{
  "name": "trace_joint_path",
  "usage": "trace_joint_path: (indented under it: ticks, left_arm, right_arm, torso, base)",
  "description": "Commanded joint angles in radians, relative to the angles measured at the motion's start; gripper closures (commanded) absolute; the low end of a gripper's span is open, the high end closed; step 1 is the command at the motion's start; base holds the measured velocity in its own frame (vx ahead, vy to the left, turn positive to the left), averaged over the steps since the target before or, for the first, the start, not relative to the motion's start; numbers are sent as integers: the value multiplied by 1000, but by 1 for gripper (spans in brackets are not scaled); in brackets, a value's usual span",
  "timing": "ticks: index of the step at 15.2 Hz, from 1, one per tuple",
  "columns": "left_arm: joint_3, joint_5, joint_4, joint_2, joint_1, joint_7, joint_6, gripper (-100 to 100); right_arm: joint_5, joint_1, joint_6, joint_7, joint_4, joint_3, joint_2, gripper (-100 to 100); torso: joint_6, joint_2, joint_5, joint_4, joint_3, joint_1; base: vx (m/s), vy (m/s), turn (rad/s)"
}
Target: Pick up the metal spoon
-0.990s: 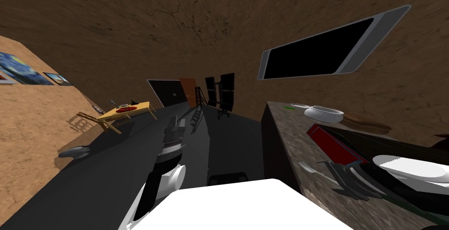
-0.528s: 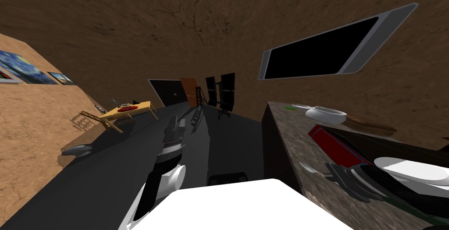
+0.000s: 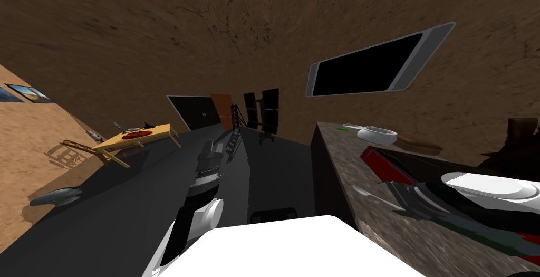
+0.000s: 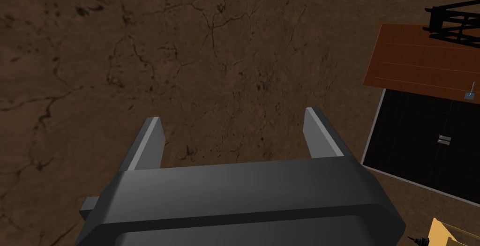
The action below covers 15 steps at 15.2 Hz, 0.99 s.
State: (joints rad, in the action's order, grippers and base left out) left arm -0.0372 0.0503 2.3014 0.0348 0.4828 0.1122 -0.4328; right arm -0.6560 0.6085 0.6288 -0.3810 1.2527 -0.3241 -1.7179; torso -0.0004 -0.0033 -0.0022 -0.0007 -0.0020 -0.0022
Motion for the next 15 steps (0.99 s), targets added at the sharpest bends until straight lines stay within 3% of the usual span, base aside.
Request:
trace_joint_path:
  ticks: [1,5,7,8,11,13,15]
  left_arm:
    - [0,0,0,0,0,0,0,0]
    - [0,0,0,0,0,0,0,0]
    - [0,0,0,0,0,0,0,0]
    - [0,0,0,0,0,0,0,0]
    - [0,0,0,0,0,0,0,0]
    - [0,0,0,0,0,0,0,0]
    - [0,0,0,0,0,0,0,0]
  right_arm:
    - [13,-7,5,-10,-28,11,-7,-100]
    - [33,-13,-6,-12,-64,20,-29,-100]
    - [19,1,-17,-7,-61,-2,-27,-100]
    - [-7,13,-19,-3,-30,-21,-2,-100]
    - [-28,14,-12,-7,2,-19,18,-100]
    - [-33,3,-8,1,-5,-24,17,-100]
    - [-45,9,-36,-13,-15,-37,60,-100]
  torso:
    - [0,0,0,0,0,0]
    - [0,1,0,0,1,0]
    - [1,3,0,1,2,0]
    - [1,4,-1,1,2,0]
    - [-1,7,-1,1,4,-3]
    - [-1,5,-1,1,3,-3]
    - [0,3,-1,1,2,-2]
  base:
    - [21,1,-59]
    - [9,1,-103]
    - [-34,-5,-127]
    - [-76,-16,90]
    - [-71,-46,220]
    - [-30,-31,100]
    - [27,-2,108]
